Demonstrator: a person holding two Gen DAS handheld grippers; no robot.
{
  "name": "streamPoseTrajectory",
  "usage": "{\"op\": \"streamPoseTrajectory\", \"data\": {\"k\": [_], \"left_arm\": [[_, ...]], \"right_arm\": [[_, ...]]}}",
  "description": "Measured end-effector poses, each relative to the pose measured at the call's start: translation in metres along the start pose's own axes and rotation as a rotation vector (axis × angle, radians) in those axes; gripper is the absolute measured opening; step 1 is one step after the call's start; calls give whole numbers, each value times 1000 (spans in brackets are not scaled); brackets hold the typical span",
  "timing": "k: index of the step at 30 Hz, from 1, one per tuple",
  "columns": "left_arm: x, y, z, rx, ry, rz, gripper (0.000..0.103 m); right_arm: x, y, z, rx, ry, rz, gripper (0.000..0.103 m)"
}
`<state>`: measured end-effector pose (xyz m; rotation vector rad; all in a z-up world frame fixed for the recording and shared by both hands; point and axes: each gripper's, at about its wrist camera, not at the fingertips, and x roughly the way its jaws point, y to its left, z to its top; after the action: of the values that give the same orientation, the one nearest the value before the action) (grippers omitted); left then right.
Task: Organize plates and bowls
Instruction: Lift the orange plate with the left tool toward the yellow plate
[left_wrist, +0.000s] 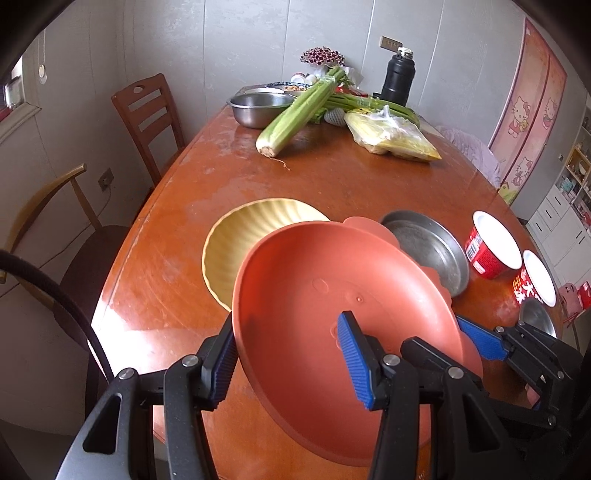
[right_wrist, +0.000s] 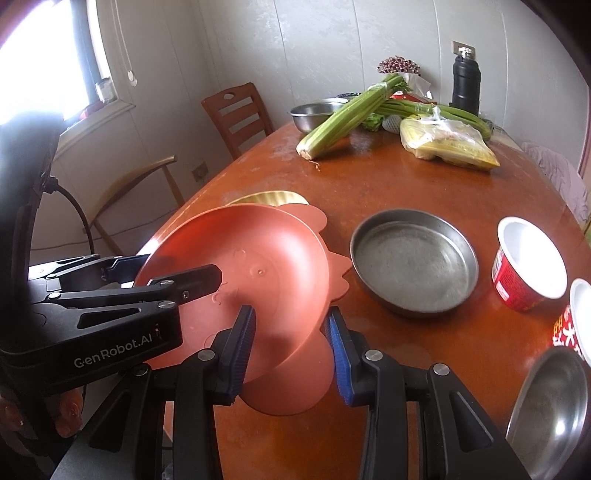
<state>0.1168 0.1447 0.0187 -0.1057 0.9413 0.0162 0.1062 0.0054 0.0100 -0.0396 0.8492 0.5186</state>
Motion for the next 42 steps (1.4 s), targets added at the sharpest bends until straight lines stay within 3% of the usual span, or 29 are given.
{"op": "streamPoseTrajectory", "data": {"k": [18, 42], "left_arm": [[45, 46, 33, -59, 22, 39, 52], [88, 53, 52, -30, 59, 76, 52]], "right_arm": [[53, 25, 40, -45, 16, -20, 42], [98, 24, 48, -65, 93, -46, 41]]}}
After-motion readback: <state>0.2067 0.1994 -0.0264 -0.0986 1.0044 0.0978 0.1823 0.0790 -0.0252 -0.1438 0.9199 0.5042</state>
